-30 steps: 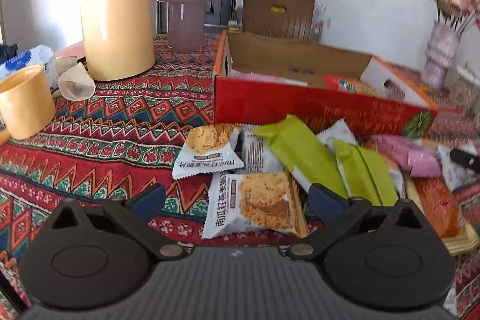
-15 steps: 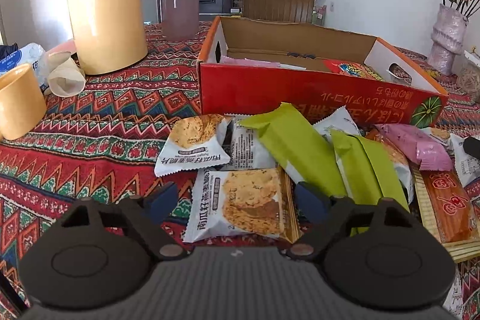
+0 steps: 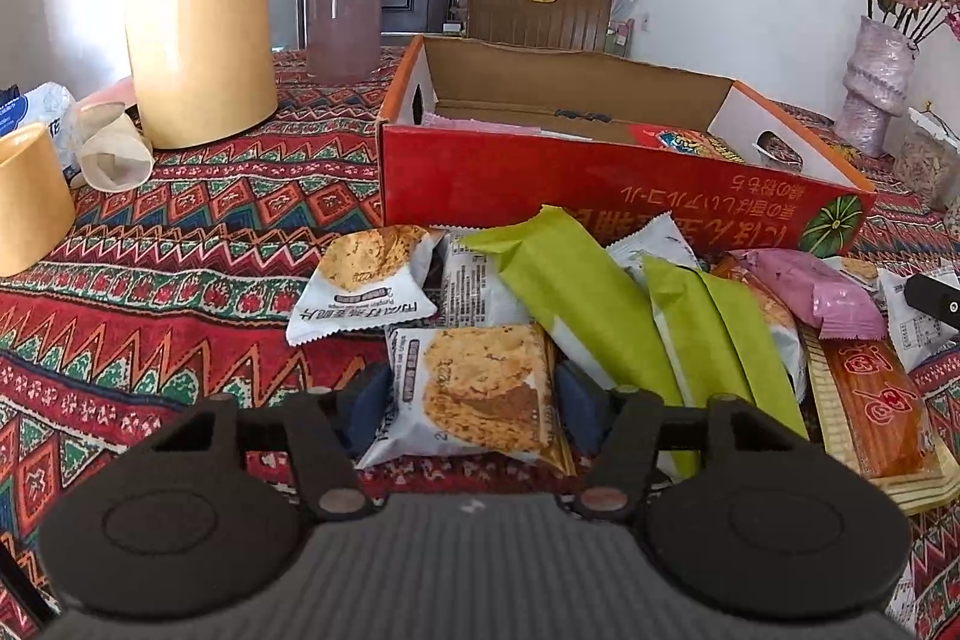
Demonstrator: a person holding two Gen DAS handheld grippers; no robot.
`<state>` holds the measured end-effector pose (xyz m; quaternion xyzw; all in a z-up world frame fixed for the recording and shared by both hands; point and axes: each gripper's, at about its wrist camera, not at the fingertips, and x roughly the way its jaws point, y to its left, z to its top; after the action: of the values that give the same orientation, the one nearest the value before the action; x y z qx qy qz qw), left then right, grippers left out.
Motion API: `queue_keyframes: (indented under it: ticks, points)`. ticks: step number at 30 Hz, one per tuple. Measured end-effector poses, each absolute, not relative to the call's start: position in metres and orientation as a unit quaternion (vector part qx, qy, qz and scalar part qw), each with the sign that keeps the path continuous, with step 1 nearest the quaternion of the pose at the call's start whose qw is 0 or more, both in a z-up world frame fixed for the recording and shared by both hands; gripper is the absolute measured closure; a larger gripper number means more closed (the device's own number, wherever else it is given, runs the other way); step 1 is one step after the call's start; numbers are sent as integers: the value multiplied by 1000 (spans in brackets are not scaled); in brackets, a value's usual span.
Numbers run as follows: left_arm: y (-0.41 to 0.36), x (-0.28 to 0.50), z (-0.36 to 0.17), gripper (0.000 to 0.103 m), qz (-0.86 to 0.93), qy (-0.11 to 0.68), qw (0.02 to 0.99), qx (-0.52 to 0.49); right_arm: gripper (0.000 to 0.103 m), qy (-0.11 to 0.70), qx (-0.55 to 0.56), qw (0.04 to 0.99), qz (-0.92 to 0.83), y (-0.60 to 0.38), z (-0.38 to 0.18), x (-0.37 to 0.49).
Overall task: Organize snacks
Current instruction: 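Grasp a white cookie packet with the left gripper while the right holds its white packet, then carry both held packets up and over the cardboard box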
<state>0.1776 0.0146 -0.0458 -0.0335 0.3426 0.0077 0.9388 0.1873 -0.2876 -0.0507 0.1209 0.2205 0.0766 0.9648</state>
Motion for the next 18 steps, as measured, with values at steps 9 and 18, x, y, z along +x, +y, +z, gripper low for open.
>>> queue_keyframes:
  ticks: [9, 18]
  points:
    - [16, 164, -37, 45, 13, 316, 948, -32, 59, 213, 119, 967, 77, -288, -50, 185]
    - [17, 145, -19, 45, 14, 279, 960, -24, 59, 208, 120, 968, 77, -288, -50, 184]
